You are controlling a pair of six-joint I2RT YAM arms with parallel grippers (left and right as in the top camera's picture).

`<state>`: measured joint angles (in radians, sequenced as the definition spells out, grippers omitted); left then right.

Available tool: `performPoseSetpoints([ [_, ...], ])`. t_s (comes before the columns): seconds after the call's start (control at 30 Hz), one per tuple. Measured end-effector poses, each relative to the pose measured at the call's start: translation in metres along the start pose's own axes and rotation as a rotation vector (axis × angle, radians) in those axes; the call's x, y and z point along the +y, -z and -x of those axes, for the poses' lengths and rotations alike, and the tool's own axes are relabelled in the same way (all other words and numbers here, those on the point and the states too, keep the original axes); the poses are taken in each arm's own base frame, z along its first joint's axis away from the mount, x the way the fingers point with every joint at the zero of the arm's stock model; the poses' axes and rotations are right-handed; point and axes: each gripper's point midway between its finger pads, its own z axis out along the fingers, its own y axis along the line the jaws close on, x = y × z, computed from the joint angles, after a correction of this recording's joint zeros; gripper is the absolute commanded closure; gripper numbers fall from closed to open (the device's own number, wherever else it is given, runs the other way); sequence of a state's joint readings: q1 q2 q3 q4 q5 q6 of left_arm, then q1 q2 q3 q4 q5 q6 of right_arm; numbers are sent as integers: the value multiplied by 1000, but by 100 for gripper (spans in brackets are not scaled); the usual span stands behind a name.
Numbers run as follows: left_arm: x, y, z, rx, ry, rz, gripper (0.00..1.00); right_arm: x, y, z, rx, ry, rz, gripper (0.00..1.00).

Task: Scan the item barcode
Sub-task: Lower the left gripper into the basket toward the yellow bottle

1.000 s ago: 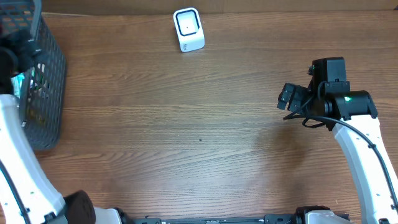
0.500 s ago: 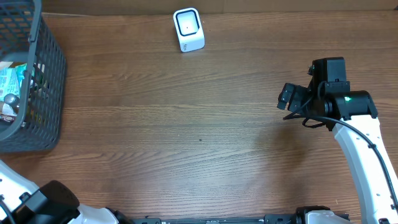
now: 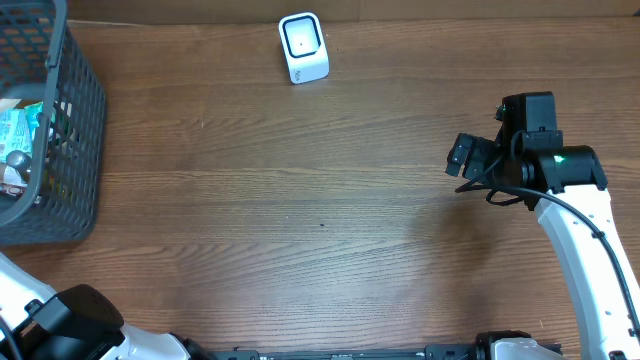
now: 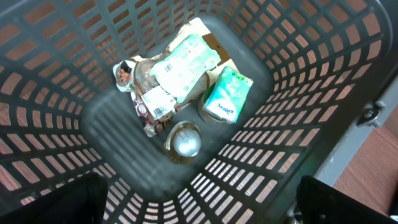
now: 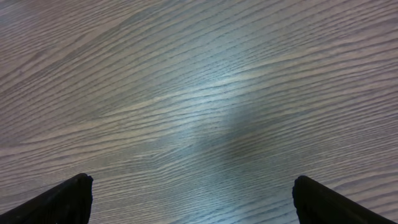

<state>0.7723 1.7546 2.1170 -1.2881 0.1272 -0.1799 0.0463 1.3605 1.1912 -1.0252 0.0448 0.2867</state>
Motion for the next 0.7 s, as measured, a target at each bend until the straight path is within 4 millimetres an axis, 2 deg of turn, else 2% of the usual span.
performPoseSetpoints([
  [0.7,1,0,-5,22,3,4,0,0,0,0,0,0,0,0],
])
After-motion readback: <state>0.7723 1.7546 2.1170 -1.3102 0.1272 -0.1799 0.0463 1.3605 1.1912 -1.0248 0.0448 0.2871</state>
